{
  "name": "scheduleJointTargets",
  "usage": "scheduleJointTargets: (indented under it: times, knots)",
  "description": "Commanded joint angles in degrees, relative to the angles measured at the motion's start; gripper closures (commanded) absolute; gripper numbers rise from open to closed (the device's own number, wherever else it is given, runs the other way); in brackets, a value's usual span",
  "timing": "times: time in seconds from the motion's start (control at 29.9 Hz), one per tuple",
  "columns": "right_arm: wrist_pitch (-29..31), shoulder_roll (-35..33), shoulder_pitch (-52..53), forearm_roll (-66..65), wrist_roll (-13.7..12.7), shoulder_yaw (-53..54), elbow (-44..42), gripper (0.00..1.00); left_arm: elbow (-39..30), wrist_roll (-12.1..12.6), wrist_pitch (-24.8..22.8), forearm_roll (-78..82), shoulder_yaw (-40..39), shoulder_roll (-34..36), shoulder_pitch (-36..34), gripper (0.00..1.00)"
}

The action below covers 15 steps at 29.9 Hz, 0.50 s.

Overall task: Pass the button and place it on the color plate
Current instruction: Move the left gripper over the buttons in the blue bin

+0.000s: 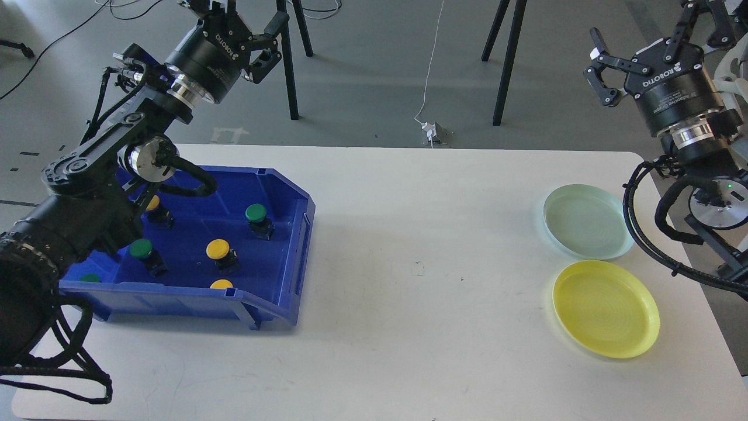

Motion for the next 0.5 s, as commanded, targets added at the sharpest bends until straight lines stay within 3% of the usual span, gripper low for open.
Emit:
scheduleJointTargets:
  times: [0.0, 0.3, 0.47]
  knots:
    - [0.0, -0.1, -0.5, 0.0, 0.1, -0.4, 0.4, 0.00, 0.0, 0.0, 0.0, 0.0, 0.1, 0.2, 1.0, 0.00]
    - [0.0, 0.1, 0.1, 0.0, 0.2, -0.3, -0.2, 0.00, -1.7, 0.0, 0.0, -3.8, -2.7, -0.2, 1.2, 0.00]
    - [0.0, 0.3, 0.0, 0.0, 0.3, -0.3, 0.0, 0.00, -15.8, 0.0, 0.0, -7.6, -13.3, 0.1, 9.4, 0.00]
